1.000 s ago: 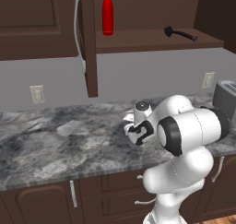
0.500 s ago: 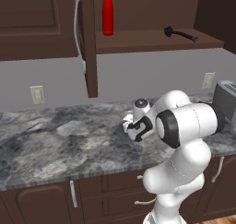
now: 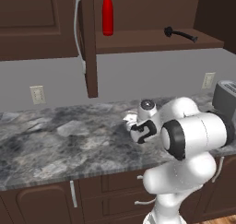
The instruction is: Pick the bar soap and dish brush from the cabinet and place them on the counter.
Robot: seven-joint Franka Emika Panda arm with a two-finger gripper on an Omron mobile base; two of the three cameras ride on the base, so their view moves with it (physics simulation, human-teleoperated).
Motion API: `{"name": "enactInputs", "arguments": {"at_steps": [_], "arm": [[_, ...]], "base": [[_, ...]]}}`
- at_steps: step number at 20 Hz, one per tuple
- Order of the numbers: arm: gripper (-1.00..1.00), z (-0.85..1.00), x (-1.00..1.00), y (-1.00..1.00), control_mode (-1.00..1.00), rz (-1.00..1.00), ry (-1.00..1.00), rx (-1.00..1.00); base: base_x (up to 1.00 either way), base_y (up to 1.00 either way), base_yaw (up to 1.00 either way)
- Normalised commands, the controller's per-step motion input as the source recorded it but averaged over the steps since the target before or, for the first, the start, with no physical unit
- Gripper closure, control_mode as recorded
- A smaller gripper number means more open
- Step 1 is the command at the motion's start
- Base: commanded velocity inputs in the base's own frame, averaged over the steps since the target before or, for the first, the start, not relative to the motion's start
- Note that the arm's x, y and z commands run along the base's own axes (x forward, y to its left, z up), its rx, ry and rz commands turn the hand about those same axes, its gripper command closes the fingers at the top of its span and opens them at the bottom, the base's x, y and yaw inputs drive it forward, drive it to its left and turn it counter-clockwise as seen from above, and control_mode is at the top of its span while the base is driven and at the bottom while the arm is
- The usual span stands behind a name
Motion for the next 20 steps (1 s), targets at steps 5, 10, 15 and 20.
{"name": "enactInputs", "arguments": {"at_steps": [5, 10, 15, 20], "arm": [[-1.0, 0.47, -0.5, -0.05, -1.0, 0.0, -0.18, 0.01], [-1.0, 0.71, -0.33, -0.05, -1.0, -0.01, -0.09, 0.01], [-1.0, 0.89, -0.25, -0.09, -1.0, 0.0, -0.08, 0.04], [-1.0, 0.78, -0.34, -0.09, -1.0, 0.0, -0.06, 0.01]], "base": [[0.0, 0.0, 0.0], [0.0, 0.0, 0.0], [0.0, 0.0, 0.0], [0.0, 0.0, 0.0]]}}
